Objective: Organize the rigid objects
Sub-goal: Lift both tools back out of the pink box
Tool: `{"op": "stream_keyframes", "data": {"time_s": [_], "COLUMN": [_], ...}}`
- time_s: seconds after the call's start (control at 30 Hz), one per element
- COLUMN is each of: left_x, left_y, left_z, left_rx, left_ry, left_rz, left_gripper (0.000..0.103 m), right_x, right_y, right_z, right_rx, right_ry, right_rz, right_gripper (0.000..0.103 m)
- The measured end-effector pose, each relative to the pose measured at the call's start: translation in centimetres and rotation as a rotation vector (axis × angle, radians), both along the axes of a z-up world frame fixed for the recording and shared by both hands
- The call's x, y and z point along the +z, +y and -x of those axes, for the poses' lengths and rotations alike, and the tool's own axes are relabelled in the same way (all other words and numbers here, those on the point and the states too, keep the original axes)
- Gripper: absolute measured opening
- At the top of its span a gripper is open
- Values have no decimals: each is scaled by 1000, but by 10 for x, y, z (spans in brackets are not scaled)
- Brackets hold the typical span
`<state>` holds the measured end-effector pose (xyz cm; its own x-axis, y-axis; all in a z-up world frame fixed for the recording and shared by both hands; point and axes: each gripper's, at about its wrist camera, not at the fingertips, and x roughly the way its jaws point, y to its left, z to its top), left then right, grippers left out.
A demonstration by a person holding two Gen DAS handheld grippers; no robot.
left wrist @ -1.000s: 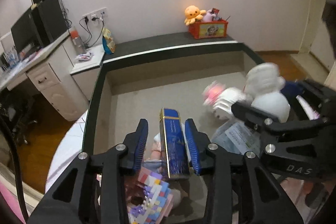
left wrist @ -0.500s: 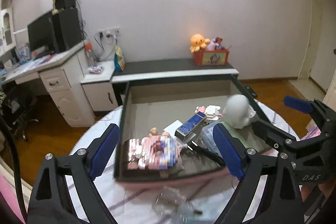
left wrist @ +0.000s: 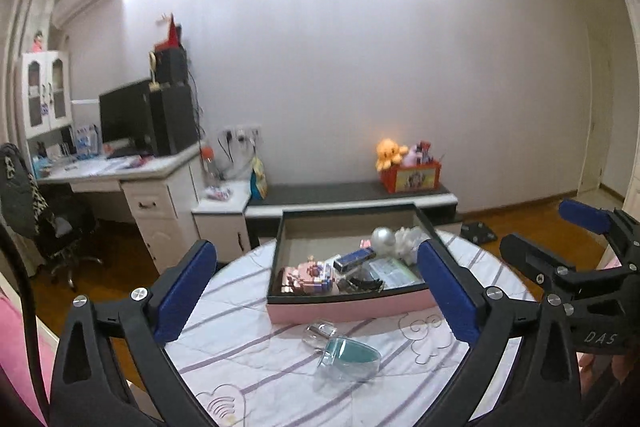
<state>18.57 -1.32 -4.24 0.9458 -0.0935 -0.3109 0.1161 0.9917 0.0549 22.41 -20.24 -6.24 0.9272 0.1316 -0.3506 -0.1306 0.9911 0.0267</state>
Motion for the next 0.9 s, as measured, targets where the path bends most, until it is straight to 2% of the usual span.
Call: {"op": "stream_keyframes", "data": {"time_s": [0.23,0.5,0.67,0.9], "left_x": [27,49,57,57], "left_y": [4,5,7,6], "left_z": [64,111,123,121], "left_rx": [13,41,43,45], "left_ry": [-108,-198,-224,-226], "left_rz": [-9,-24,-17,-11], "left_gripper": [103,103,103,103], "right_x": [24,46,54,58], "right_y": [3,7,10,13], "right_z": [63,117,135,141], "right_rx": [-6,-26,-31,-31], "right_ry": [-70,-139,-179,-196], "right_rz": [7,14,23,23], "right_gripper": [103,103,103,103]}}
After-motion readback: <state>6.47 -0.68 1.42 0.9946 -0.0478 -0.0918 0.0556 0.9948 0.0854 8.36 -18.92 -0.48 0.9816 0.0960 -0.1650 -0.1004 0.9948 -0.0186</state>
